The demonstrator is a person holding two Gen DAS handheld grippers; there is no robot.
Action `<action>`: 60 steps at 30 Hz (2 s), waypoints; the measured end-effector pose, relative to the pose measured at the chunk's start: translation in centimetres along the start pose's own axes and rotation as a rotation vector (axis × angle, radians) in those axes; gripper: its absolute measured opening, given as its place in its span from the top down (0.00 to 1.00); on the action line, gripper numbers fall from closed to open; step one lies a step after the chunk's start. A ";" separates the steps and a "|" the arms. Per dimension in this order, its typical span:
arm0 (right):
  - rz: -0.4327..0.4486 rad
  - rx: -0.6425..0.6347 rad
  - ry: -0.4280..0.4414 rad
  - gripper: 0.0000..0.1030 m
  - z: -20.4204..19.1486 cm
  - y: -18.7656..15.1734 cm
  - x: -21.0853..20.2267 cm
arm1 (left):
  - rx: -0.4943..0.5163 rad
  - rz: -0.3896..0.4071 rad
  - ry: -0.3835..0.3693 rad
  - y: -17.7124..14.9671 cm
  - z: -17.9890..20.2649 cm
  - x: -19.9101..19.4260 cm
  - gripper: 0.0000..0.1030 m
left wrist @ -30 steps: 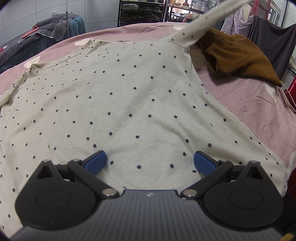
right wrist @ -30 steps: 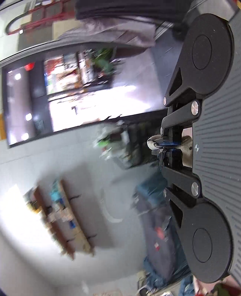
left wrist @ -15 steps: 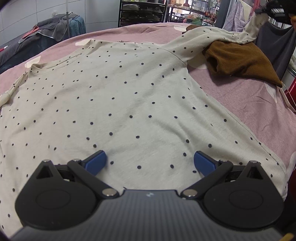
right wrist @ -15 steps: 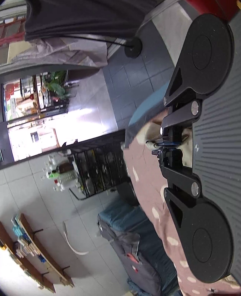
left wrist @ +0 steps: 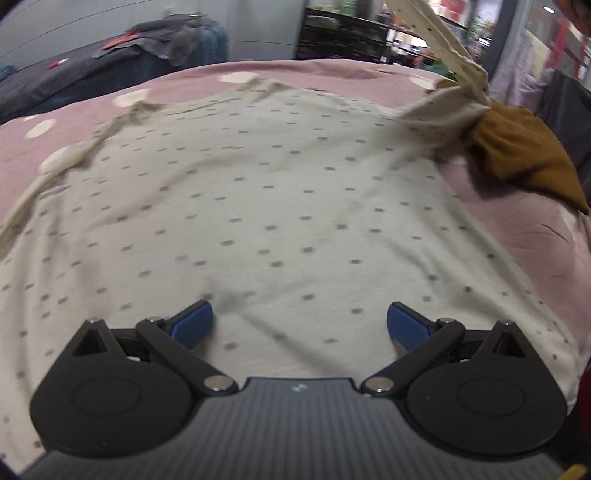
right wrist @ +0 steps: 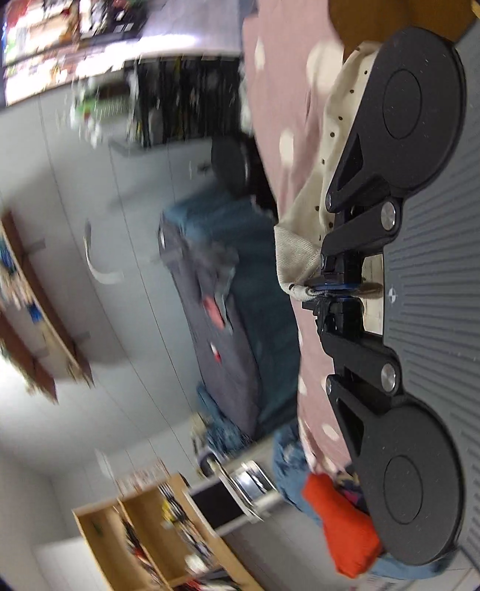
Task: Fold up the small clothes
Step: 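Lay the held sleeve across the shirt body and open the right gripper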
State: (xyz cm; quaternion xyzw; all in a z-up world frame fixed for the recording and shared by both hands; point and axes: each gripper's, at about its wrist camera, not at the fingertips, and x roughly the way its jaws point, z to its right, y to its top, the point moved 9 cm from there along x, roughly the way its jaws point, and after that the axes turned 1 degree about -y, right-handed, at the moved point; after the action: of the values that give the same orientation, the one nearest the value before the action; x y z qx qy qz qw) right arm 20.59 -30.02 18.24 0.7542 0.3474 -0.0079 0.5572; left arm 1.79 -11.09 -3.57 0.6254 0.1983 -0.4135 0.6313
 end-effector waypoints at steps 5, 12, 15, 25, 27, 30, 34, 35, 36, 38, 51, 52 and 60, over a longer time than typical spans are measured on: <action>-0.123 -0.081 0.136 0.94 -7.2 -4.8 7.8 | -0.109 -0.034 0.092 -1.1 -6.0 -0.8 0.00; -0.246 -0.188 0.144 0.94 -11.7 -12.8 13.7 | -0.087 -0.026 0.083 -1.9 -7.2 -1.4 0.00; -0.274 -0.156 0.115 0.93 -12.0 -14.5 15.0 | -0.064 -0.038 0.097 -1.9 -6.5 -0.9 0.00; -0.328 -0.062 0.113 0.93 -13.1 -16.7 19.0 | -0.048 -0.030 0.088 -2.2 -6.3 -0.6 0.00; -0.338 -0.081 0.132 0.93 -14.0 -17.1 19.5 | -0.041 -0.030 0.090 -2.2 -6.3 -0.7 0.00; -0.383 -0.148 0.156 0.79 -15.0 -18.2 20.5 | -0.042 -0.031 0.090 -2.3 -6.2 -0.8 0.00; -0.371 -0.142 0.115 0.20 -14.0 -18.3 20.3 | -0.040 -0.032 0.094 -2.3 -6.0 -0.8 0.00; -0.351 -0.085 0.131 0.19 -13.7 -17.8 19.7 | -0.040 -0.033 0.096 -2.3 -6.0 -0.8 0.00; -0.331 -0.032 0.159 0.17 -13.4 -17.2 19.0 | -0.038 -0.034 0.097 -2.3 -5.9 -0.8 0.00; -0.296 0.028 0.192 0.13 -12.7 -15.9 17.4 | -0.036 -0.036 0.101 -2.2 -6.0 -0.8 0.00; -0.202 -0.157 -0.207 0.61 -0.3 -16.6 8.3 | -0.072 0.226 0.118 4.9 -8.4 -4.6 0.08; -0.207 -0.144 -0.224 0.63 0.5 -17.2 7.9 | -0.021 0.263 0.165 6.3 -8.7 -4.6 0.12; -0.195 -0.006 -0.264 0.58 3.6 -20.1 3.9 | -0.068 0.151 0.063 11.6 -11.2 4.8 0.62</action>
State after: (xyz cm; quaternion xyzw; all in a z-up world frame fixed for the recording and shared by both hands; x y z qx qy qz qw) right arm 14.15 -28.25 -1.47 0.7076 0.3430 -0.1601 0.5967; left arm 16.46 -3.17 -1.58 0.6297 0.1841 -0.3377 0.6749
